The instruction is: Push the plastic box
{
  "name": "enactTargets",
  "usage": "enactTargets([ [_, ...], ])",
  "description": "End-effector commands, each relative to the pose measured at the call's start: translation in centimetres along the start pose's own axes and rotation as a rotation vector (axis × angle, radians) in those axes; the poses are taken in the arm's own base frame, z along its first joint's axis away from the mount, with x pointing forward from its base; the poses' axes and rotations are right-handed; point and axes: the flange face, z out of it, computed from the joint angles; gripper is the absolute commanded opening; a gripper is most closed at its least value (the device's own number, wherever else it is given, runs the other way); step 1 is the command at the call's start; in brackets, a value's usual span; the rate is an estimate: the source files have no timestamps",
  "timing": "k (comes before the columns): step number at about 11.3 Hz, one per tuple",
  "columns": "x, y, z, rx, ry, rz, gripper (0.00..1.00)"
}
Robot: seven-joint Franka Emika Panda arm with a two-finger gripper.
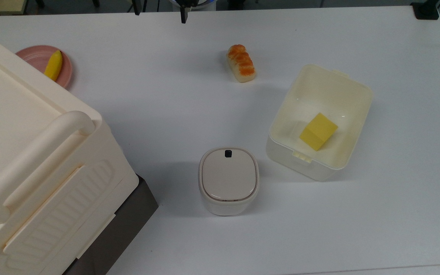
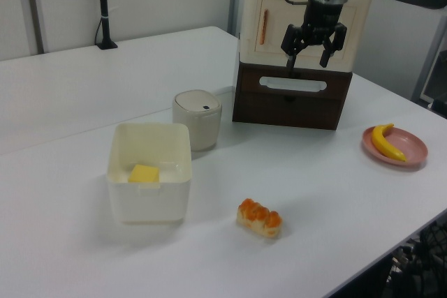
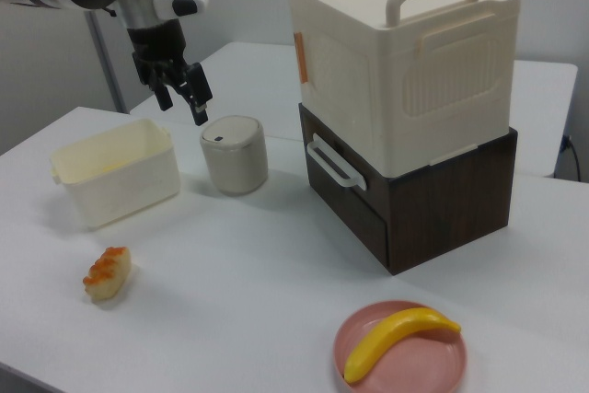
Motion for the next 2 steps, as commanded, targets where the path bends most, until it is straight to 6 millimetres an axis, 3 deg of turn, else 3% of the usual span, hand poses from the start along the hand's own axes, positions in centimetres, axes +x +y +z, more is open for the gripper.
enactTargets([
  [1,-0.54,-0.1,-0.02,0.026,-0.009,-0.022,1.0],
  [2,-0.51,-0.1,-0.11,0.026,-0.006,-0.022,1.0],
])
